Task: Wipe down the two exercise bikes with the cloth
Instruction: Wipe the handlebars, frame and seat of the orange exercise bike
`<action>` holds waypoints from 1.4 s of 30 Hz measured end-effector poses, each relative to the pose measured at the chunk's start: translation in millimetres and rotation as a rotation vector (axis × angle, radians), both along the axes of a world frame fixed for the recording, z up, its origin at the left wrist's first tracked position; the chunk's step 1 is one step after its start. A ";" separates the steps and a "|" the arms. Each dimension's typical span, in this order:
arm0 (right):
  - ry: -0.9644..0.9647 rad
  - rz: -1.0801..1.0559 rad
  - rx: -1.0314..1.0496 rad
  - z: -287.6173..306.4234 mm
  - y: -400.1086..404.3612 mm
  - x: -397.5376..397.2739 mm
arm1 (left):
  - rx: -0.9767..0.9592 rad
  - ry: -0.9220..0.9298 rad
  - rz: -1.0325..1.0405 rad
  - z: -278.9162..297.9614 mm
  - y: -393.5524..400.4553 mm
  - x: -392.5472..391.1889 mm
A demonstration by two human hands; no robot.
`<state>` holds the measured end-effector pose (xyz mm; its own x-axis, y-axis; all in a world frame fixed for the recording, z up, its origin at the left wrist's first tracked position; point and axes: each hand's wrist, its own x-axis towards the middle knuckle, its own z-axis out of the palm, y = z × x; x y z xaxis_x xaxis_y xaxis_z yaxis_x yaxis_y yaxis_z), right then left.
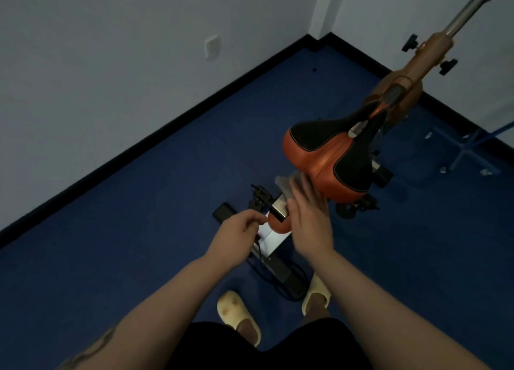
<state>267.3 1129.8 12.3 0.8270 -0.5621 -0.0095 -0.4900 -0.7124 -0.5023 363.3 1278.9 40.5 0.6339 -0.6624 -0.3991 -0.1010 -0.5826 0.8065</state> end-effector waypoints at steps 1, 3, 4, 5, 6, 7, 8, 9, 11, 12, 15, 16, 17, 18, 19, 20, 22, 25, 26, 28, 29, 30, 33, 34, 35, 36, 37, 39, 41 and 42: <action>0.027 -0.045 0.063 1.6 -8.2 3.2 | -0.007 -0.008 0.007 -1.3 -1.2 0.2; 0.044 -0.098 0.165 0.3 -12.7 8.6 | -0.039 -0.038 0.030 -4.2 -10.1 -0.3; 0.015 -0.063 0.148 0.8 -10.0 8.1 | -0.058 -0.050 0.044 -6.3 -17.0 -1.2; -0.017 0.009 0.128 2.0 -8.9 4.7 | -0.074 -0.053 0.057 -8.2 -24.0 -2.6; -0.053 0.091 0.140 4.1 -12.6 -0.2 | -0.084 -0.042 0.059 -9.4 -30.7 -3.9; -0.072 0.155 0.174 6.3 -20.3 -5.0 | -0.093 -0.017 0.052 -11.2 -37.6 -5.2; -0.076 0.186 0.210 7.5 -29.3 -7.3 | -0.099 0.005 0.033 -13.3 -43.0 -5.7; -0.071 0.191 0.237 8.2 -36.6 -7.2 | -0.107 0.013 0.009 -15.8 -47.8 -6.3; -0.041 0.156 0.274 7.8 -34.7 -3.4 | -0.126 0.010 -0.018 -19.4 -51.6 -7.7; -0.031 0.163 0.254 5.4 -30.1 -2.4 | -0.142 0.023 -0.004 -21.8 -51.8 -8.2; -0.023 0.357 0.210 -2.2 -42.9 -11.8 | -0.199 0.093 0.013 -28.9 -47.6 -11.1; 0.006 0.399 0.227 -1.9 -55.9 -13.7 | -0.198 0.094 -0.005 -31.2 -46.5 -12.1; 0.035 0.391 0.247 -0.4 -66.4 -12.1 | -0.192 0.077 -0.018 -34.3 -46.3 -11.8; 0.057 0.349 0.268 1.2 -68.7 -10.0 | -0.180 0.051 -0.019 -34.8 -46.6 -11.0; 0.059 0.319 0.281 1.6 -64.2 -8.1 | -0.175 0.036 0.000 -34.2 -47.8 -10.6; 0.034 0.327 0.271 2.3 -54.7 -6.5 | -0.177 0.033 0.017 -33.6 -49.1 -10.2; 0.008 0.416 0.226 1.0 -46.6 -9.9 | -0.195 0.032 0.026 -33.7 -50.9 -10.4; 0.052 0.441 0.284 6.5 -75.9 -11.5 | -0.189 0.063 0.024 -34.9 -50.7 -9.9; 0.047 0.385 0.322 9.7 -79.7 -9.2 | -0.181 0.067 0.022 -34.9 -50.6 -8.9; 0.030 0.349 0.347 11.0 -64.8 -4.2 | -0.178 0.075 0.034 -34.2 -51.5 -8.7; 0.032 0.383 0.297 10.6 -52.2 -3.7 | -0.174 0.079 0.043 -34.7 -52.1 -9.1; 0.039 0.450 0.236 8.3 -45.6 -5.5 | -0.162 0.073 0.049 -34.9 -53.1 -9.6; 0.070 0.553 0.209 7.8 -64.9 -6.4 | -0.146 0.091 0.049 -33.5 -53.4 -9.8; 0.049 0.481 0.260 10.3 -71.6 -5.0 | -0.161 0.112 0.040 -32.4 -53.5 -9.7; 0.030 0.407 0.315 11.6 -72.3 -2.9 | -0.172 0.122 0.033 -31.7 -53.3 -9.3; 0.035 0.378 0.334 11.1 -68.1 -0.9 | -0.173 0.122 0.031 -31.4 -53.6 -9.3; 0.053 0.403 0.306 12.7 -58.8 1.1 | -0.169 0.114 0.031 -31.2 -53.6 -9.3; 0.077 0.565 0.194 11.0 -51.3 -0.3 | -0.151 0.091 0.034 -32.2 -52.5 -10.0; 0.092 0.629 0.212 12.5 -63.0 2.1 | -0.152 0.099 0.033 -32.8 -51.3 -10.1; 0.085 0.580 0.253 15.3 -67.9 3.6 | -0.165 0.119 0.031 -32.5 -50.8 -10.5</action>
